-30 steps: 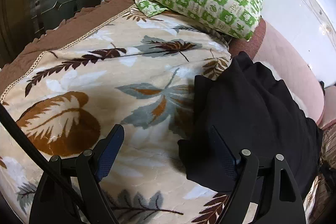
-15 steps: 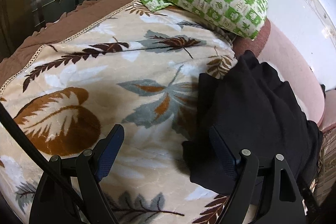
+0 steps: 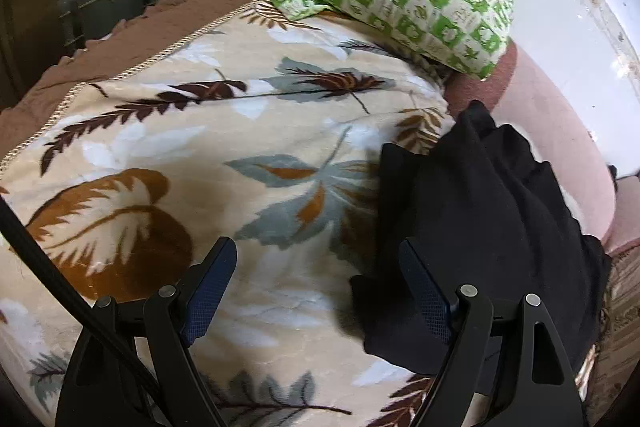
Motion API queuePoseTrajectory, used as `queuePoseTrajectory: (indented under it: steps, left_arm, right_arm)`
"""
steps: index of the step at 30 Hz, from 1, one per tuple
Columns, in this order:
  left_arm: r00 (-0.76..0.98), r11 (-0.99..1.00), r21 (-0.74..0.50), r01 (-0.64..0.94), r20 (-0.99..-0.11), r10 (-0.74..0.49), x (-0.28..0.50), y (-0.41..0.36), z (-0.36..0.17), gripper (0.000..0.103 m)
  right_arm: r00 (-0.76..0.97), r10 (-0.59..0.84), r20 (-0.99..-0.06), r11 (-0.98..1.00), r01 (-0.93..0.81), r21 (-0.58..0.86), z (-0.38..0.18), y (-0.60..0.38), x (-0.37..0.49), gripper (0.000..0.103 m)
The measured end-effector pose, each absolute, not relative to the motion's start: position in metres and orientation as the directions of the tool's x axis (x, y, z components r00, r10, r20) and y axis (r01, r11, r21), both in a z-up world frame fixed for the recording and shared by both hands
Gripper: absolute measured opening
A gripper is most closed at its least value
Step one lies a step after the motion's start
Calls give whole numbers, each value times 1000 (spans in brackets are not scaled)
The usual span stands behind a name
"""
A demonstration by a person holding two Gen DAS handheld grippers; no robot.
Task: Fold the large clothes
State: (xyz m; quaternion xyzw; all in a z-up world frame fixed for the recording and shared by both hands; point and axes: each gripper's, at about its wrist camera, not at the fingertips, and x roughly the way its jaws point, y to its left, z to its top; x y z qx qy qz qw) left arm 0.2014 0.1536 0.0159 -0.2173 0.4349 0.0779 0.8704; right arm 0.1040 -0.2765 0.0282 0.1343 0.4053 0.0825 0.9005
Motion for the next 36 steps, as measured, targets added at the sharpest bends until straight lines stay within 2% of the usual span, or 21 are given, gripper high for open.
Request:
queuePoseTrajectory:
  steps: [2,4,6,10,12,15,17,20,21,23,24,25,28,31,34,36]
  left_arm:
    - [616,892,-338,-300,-783,-89,204,152,14,82]
    - [611,880,-389,-272,-776,-154,209,151,9,83]
    - [617,853,-459,-250,-754,-225,214,153,3,83]
    - [655,795,-576,-189,-677,-335,227,156,-10,88]
    - [642,755,-645,-120,-630,-436,236,150,-22,92]
    - [584,657,-752,-56,-559,-589,244,137,-41,99]
    - [587,681,-731,-40,-569,-576,245,125,-42,102]
    - [555,735,-678,4,-610,-566,245,97,-34,100]
    - [564,770,-638,5,-634,-529,242,90,-28,86]
    - [570,784,-621,-10,-648,-505,238,85,-17,71]
    - [578,775,-631,-13,-637,-509,234,86,-10,62]
    - [583,769,-639,-10,-628,-515,231,86,-4,59]
    - [591,784,-620,2,-632,-501,218,81,14,52]
    - [586,801,-598,14,-644,-491,201,79,24,50]
    - [563,808,-589,13,-663,-493,177,82,25,50]
    - [548,804,-595,-26,-681,-486,167,86,16,53]
  right_arm:
    - [680,241,-692,948,-12,318,26,-295,90,67]
    - [703,222,-676,940,29,339,22,-315,80,85]
    - [714,215,-666,915,92,394,11,-342,70,90]
    - [715,303,-630,814,149,561,-14,-378,73,94]
    - [717,339,-609,779,150,609,-25,-385,89,94]
    - [723,393,-568,719,144,680,-39,-390,115,103]
    - [735,414,-537,676,147,722,-44,-391,130,103]
    - [739,441,-509,634,144,760,-54,-393,152,103]
    - [740,448,-502,628,139,766,-56,-394,156,103]
    - [732,445,-516,640,143,755,-55,-392,157,89]
    - [725,437,-532,656,148,740,-50,-393,157,75]
    - [724,438,-534,663,142,735,-46,-393,156,63]
    - [733,405,-546,724,107,681,-17,-381,147,43]
    - [747,392,-538,751,78,655,8,-374,137,38]
    - [754,397,-523,757,53,651,29,-374,118,36]
    - [749,400,-528,742,73,666,28,-385,104,36]
